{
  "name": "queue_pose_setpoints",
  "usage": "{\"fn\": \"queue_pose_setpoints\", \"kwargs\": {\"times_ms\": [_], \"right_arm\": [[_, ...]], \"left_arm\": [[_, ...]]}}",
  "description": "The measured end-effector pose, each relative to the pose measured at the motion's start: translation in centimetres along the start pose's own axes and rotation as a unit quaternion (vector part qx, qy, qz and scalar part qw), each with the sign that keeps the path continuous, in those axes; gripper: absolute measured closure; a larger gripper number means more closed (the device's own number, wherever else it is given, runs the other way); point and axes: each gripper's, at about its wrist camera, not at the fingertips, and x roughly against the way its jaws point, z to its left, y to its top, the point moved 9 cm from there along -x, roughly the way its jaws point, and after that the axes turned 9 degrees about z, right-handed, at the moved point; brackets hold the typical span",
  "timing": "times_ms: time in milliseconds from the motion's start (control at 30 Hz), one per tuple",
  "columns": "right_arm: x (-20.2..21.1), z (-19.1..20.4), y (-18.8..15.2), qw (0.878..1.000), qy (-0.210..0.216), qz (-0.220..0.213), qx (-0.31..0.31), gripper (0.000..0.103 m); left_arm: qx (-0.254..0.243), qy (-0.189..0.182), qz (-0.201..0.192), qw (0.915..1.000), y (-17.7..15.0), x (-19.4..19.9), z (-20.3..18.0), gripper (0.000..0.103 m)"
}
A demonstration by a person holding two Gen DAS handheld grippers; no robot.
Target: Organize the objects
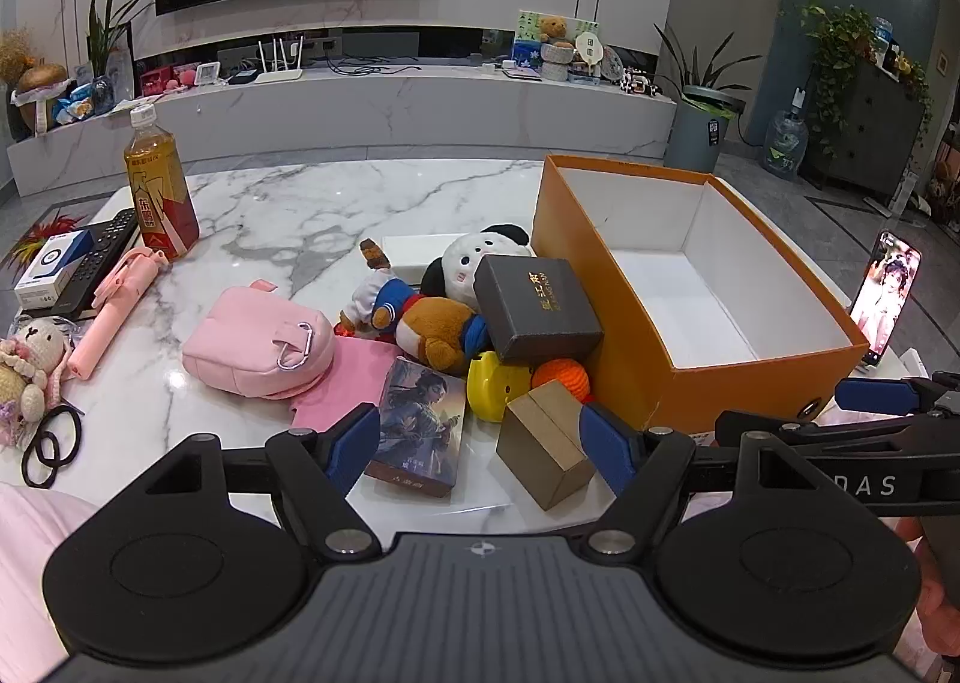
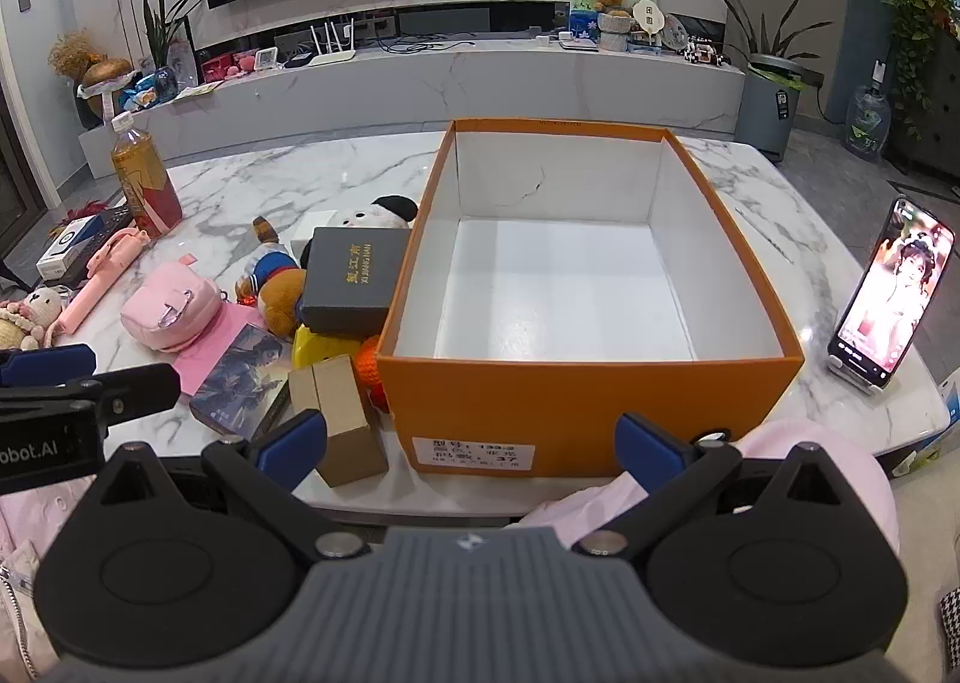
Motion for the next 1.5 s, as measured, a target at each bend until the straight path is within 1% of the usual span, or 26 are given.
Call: {"fn": "queue_pose_setpoints", "kwargs": {"times_ms": [867,1000,1067,1100,1133,1167,1233,1267,1333,1367,1433,1467,1500], "right_arm": [[-0.2,0.4,0.0,1.0,0.002,0.005,0.007,0.001],[-0.2,0.7,0.3,1.0,0.003,0.008,0.014,0.001],[0.3,0.9,0.8,1.0,0.008,0.0,0.017,0.003],[0.5,1.1,1.1,1.0,0.011,-0.006,0.02,0.007],[0.9,1.3,1.5,0.999,0.013,-0.014,0.026,0.014],[1.1,1.6,1.9,0.999,0.015,-0.02,0.031,0.015],[1.4,2.2,2.8,0.999,0.022,-0.028,0.042,0.024],[1.4,2.6,3.2,0.998,0.026,-0.031,0.048,0.026],[1.1,3.5,4.1,0.997,0.037,-0.031,0.062,0.033],[0.9,3.9,4.4,0.996,0.043,-0.028,0.069,0.035],[0.3,4.9,5.1,0.995,0.054,-0.025,0.084,0.043],[-0.1,5.4,5.4,0.994,0.059,-0.022,0.093,0.046],[-0.4,6.0,5.6,0.993,0.063,-0.019,0.102,0.049]], "left_arm": [[-0.002,0.001,-0.002,1.0,-0.1,0.1,0.1,0.016],[-0.006,-0.001,-0.003,1.0,0.3,0.2,0.4,0.016],[-0.01,-0.005,-0.003,0.9999,0.7,0.3,0.4,0.017],[-0.012,-0.008,-0.003,0.9999,0.9,0.2,0.4,0.02],[-0.014,-0.014,-0.003,0.9998,1.1,0.2,0.4,0.022],[-0.013,-0.018,-0.001,0.9997,1.4,0.0,0.4,0.025],[-0.011,-0.026,0.001,0.9996,1.9,-0.3,0.5,0.03],[-0.011,-0.029,0.003,0.9995,2.1,-0.5,0.6,0.034],[-0.01,-0.034,0.006,0.9994,2.6,-1.0,0.9,0.041],[-0.011,-0.036,0.008,0.9993,2.8,-1.2,1.0,0.045],[-0.011,-0.046,0.013,0.9988,3.2,-1.8,1.2,0.05],[-0.009,-0.051,0.018,0.9985,3.3,-2.2,1.3,0.055],[-0.007,-0.057,0.022,0.9981,3.5,-2.6,1.4,0.058]]}}
